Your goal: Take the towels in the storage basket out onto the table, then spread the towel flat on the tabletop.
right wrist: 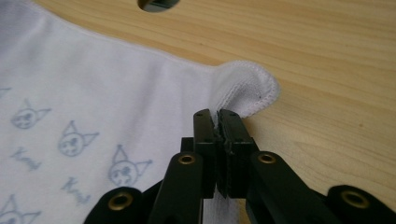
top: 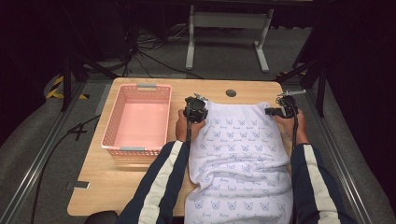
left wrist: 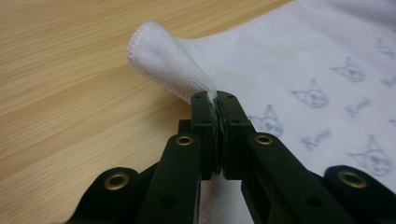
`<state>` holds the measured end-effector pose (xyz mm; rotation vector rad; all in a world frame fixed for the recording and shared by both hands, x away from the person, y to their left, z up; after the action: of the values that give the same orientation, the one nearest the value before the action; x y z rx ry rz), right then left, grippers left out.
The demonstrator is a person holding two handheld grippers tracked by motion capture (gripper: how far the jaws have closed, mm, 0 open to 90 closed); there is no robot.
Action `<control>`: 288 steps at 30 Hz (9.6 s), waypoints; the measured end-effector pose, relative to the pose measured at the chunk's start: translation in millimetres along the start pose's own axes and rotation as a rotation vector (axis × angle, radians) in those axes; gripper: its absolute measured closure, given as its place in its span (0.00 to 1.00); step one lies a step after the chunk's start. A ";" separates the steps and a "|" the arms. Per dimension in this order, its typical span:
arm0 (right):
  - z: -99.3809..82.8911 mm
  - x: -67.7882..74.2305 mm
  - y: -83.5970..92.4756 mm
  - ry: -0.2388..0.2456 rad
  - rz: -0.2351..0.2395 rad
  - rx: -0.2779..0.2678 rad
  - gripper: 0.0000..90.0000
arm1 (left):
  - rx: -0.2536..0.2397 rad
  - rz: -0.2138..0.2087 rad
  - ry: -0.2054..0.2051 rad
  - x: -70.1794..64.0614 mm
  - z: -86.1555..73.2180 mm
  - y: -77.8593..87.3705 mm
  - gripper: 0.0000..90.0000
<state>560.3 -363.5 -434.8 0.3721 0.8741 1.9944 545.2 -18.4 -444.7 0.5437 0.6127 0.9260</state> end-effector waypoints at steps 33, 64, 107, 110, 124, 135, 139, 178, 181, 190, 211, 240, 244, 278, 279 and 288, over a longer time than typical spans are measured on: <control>-87.4 122.5 156.7 0.393 0.423 -0.205 0.96 | 0.108 -0.339 -0.456 -62.8 -128.6 141.7 0.96; -76.7 86.2 50.6 0.364 0.140 0.046 0.96 | 0.176 0.026 -0.330 -29.5 -57.7 26.5 0.96; -153.0 134.8 153.1 0.617 0.498 0.052 0.94 | 0.233 -0.284 -0.611 -66.0 -176.4 130.6 0.94; -159.9 135.7 145.0 0.603 0.476 0.088 0.94 | 0.242 -0.276 -0.597 -64.6 -177.3 123.8 0.95; -140.0 114.4 114.1 0.530 0.265 0.035 0.96 | 0.169 -0.070 -0.495 -31.0 -134.2 88.3 0.96; -114.7 84.6 82.4 0.460 0.213 -0.006 0.95 | 0.141 -0.023 -0.430 -16.9 -104.4 61.9 0.95; -115.9 85.1 86.7 0.423 0.217 -0.034 0.84 | 0.110 -0.078 -0.396 -16.7 -104.6 64.8 0.81; -132.2 111.1 183.7 0.552 0.371 -0.217 0.99 | 0.020 -0.225 -0.558 -54.6 -139.5 162.7 0.88; -142.8 116.1 178.5 0.553 0.340 -0.177 0.87 | 0.044 -0.202 -0.547 -51.2 -152.7 158.9 0.84; -143.3 132.4 135.1 0.591 0.338 -0.050 0.62 | 0.057 -0.126 -0.557 -40.6 -155.6 138.9 0.42; -131.0 116.3 164.8 0.595 0.301 -0.141 0.95 | 0.011 -0.222 -0.577 -41.5 -143.3 153.9 0.89; -153.2 123.0 163.6 0.574 0.360 -0.011 0.71 | 0.208 -0.357 -0.650 -70.7 -185.5 138.9 0.52; -168.9 135.4 169.5 0.641 0.491 0.014 0.64 | 0.236 -0.370 -0.646 -67.1 -188.0 134.0 0.68; -162.3 118.0 186.4 0.636 0.449 0.052 0.56 | 0.137 -0.369 -0.423 -54.9 -160.6 156.0 0.31; -153.4 112.4 183.2 0.611 0.403 0.030 0.53 | 0.110 -0.348 -0.413 -56.7 -152.9 149.9 0.29; -82.8 55.1 124.9 0.342 0.110 -0.092 0.57 | 0.080 -0.234 -0.232 -38.1 -91.8 89.2 0.25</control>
<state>406.3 -397.0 -409.1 0.0239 0.9833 2.2306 414.4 8.3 -440.8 0.6266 0.4923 0.6089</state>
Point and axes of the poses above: each handheld gripper's, and its own axes: y roughly backward along the jaws, z roughly out of its top, x roughly to its left, the point moved 2 cm from there along -y, roughly forward along the jaws, and after that the axes turned 12 degrees about y, right-handed, at the moved point
